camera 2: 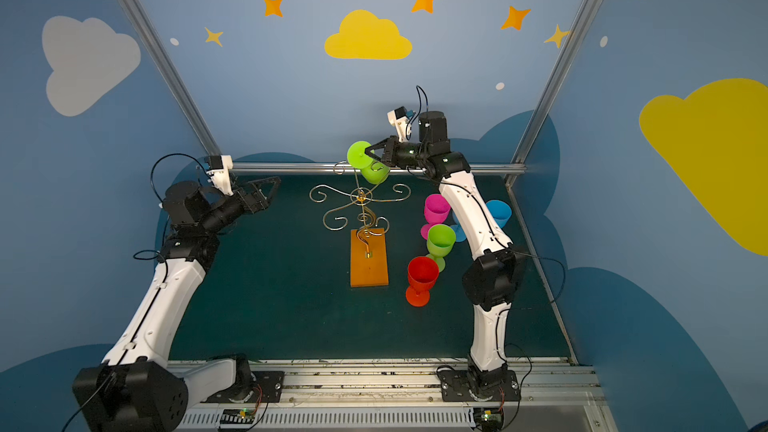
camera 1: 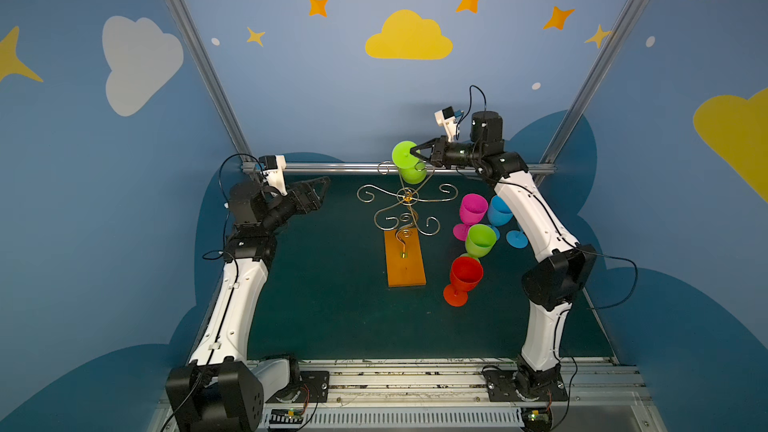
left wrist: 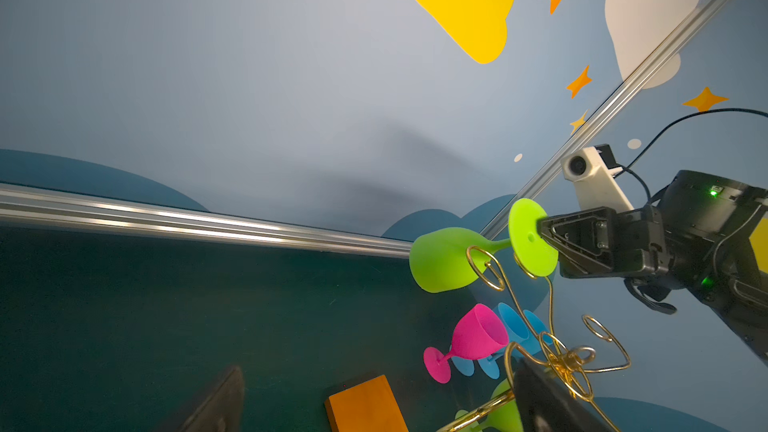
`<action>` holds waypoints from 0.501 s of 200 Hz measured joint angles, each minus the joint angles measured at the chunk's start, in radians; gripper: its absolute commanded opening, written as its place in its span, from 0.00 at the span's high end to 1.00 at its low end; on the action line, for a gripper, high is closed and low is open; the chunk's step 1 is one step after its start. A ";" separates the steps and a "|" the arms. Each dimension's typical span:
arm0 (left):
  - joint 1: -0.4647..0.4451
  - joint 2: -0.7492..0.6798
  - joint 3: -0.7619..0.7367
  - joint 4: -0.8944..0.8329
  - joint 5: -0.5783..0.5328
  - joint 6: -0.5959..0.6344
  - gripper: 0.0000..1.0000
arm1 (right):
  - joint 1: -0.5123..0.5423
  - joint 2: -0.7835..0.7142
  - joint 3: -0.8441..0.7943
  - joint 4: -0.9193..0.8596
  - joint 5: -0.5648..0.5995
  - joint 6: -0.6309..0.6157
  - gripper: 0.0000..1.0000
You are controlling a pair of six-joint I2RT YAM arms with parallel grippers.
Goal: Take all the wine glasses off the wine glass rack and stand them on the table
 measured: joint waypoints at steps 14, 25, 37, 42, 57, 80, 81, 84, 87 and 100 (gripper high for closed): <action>0.000 -0.001 0.010 0.008 0.008 -0.016 0.03 | -0.016 0.001 0.014 0.007 0.004 0.008 1.00; 0.000 -0.001 0.021 0.015 0.015 -0.033 0.06 | -0.032 0.001 0.027 0.013 0.007 0.010 1.00; 0.000 -0.001 0.034 0.025 0.027 -0.056 0.09 | -0.053 -0.002 0.036 0.019 0.009 0.012 1.00; 0.000 -0.001 0.040 0.034 0.033 -0.071 0.10 | -0.063 -0.005 0.036 0.020 0.011 0.012 1.00; 0.000 -0.001 0.058 0.064 0.058 -0.111 0.14 | -0.093 -0.019 0.032 0.021 0.016 0.011 1.00; -0.011 0.011 0.089 0.138 0.107 -0.194 0.20 | -0.132 -0.085 -0.023 0.022 0.022 0.005 1.00; -0.012 0.011 0.090 0.140 0.108 -0.196 0.21 | -0.134 -0.090 -0.026 0.021 0.022 0.003 1.00; -0.015 0.015 0.096 0.151 0.116 -0.207 0.22 | -0.137 -0.100 -0.032 0.017 0.024 0.001 1.00; -0.019 0.019 0.101 0.159 0.123 -0.218 0.23 | -0.141 -0.114 -0.038 0.012 0.025 -0.005 1.00; -0.040 0.041 0.126 0.201 0.155 -0.266 0.26 | -0.146 -0.166 -0.050 -0.014 0.031 -0.030 1.00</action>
